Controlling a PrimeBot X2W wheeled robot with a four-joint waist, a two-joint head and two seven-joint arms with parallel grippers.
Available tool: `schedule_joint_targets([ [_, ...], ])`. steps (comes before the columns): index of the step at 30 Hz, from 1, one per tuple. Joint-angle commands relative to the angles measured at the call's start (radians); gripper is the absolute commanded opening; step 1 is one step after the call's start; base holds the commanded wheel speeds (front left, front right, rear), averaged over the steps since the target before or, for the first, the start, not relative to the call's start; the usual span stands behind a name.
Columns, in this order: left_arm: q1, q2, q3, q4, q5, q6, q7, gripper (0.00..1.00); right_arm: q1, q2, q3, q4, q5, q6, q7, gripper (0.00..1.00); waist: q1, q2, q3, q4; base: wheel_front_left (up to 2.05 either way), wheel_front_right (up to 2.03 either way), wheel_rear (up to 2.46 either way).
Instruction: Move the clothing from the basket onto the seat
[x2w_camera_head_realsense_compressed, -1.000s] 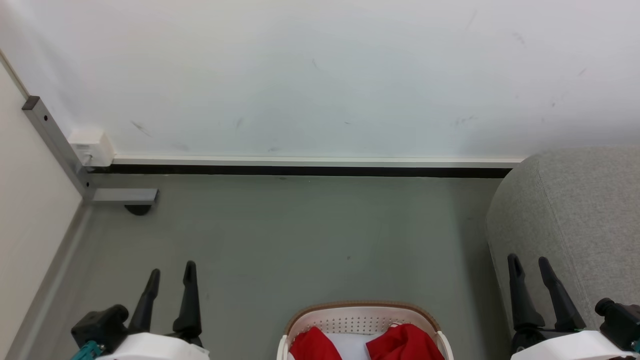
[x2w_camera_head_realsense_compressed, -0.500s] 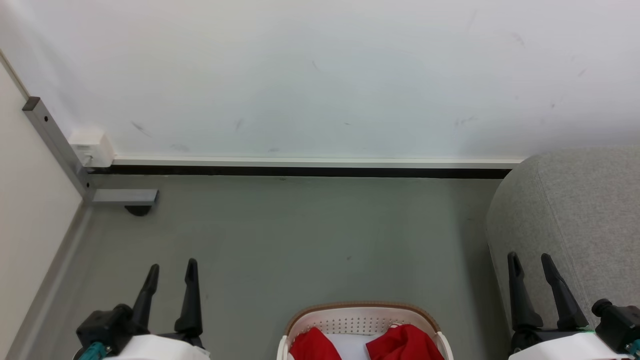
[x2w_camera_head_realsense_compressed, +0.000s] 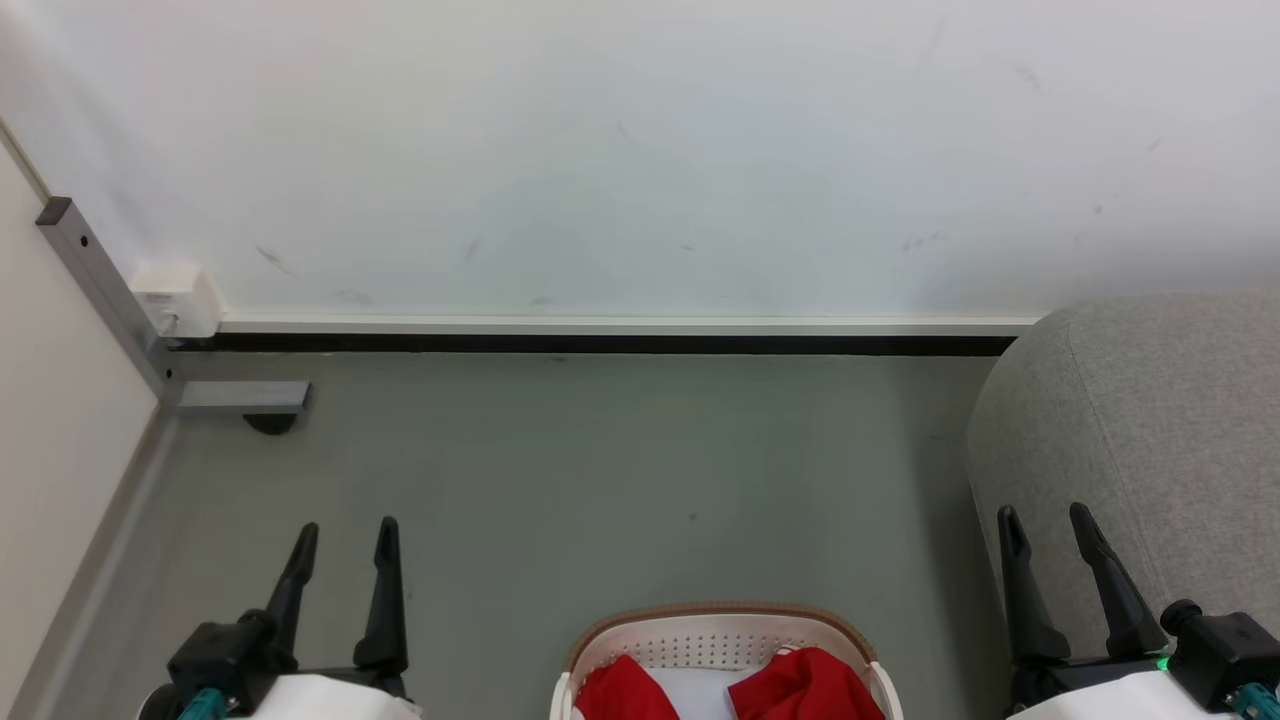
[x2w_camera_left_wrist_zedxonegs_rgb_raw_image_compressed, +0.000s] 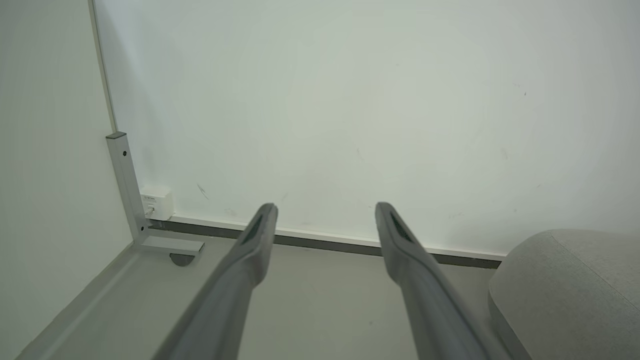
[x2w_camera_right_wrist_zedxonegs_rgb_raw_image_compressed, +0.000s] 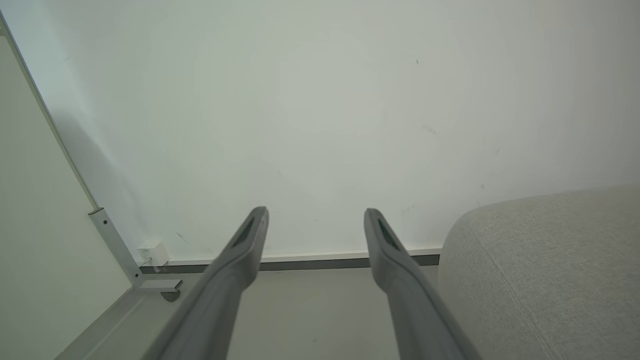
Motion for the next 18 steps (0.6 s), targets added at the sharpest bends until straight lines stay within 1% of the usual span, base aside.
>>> schedule_joint_targets([
  [1,-0.002,0.003,0.003,0.0,0.027,0.0,-0.013,1.0,-0.014,-0.007,0.002,-0.005,-0.021,0.001,-0.006,1.0,0.0,0.0,0.0,0.0,0.0,0.0,0.0],
  [15,0.002,0.001,0.002,0.005,0.121,-0.004,-0.035,1.0,-0.01,-0.008,0.006,-0.024,-0.103,0.001,-0.033,1.0,0.0,0.0,0.005,-0.001,0.0,0.0,0.0],
  [18,0.001,0.0,0.003,0.006,0.116,-0.003,-0.035,1.0,-0.012,-0.008,0.0,-0.023,-0.101,0.001,-0.031,1.0,0.0,0.0,0.007,0.0,0.0,0.0,0.0],
])
